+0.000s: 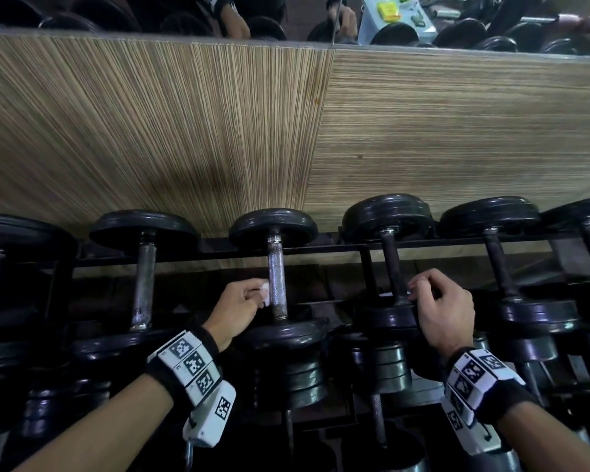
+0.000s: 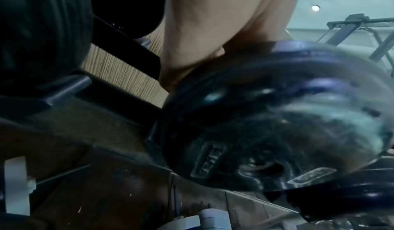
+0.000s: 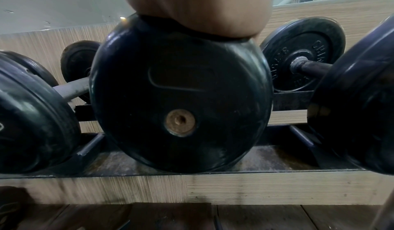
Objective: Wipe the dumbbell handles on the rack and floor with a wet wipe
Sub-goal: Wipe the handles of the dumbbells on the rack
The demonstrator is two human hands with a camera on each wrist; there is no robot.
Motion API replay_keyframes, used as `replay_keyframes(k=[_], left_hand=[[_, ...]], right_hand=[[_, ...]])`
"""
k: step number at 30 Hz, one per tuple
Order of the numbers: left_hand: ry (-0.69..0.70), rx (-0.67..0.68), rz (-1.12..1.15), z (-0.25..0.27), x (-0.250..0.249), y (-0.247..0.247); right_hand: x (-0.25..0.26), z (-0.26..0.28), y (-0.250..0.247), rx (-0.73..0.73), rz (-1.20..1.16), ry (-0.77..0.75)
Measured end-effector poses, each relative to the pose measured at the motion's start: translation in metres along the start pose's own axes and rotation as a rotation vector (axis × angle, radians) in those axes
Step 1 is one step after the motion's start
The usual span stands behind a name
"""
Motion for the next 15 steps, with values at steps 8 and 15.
replay_keyframes(k=[8,15], left_hand=[[-0.071,0.042,-0.048,0.007,0.006,-0.003],[-0.133,0.143,-0.015,0.015,0.005,-0.002]], right_hand=[[-0.002,0.0,0.001,0.001,0.007,0.008],[0.001,0.0,0.0,-0.001,0.0,-0.006]])
Point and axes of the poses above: each hand's wrist, its own z-axis away from the middle knuckle, its own y-axis out of the palm, x = y × z, the point moved 7 cm from there along -z, towards the middle knuckle, and after that the axes turned 6 degrees about z, right-handed, at the moved point
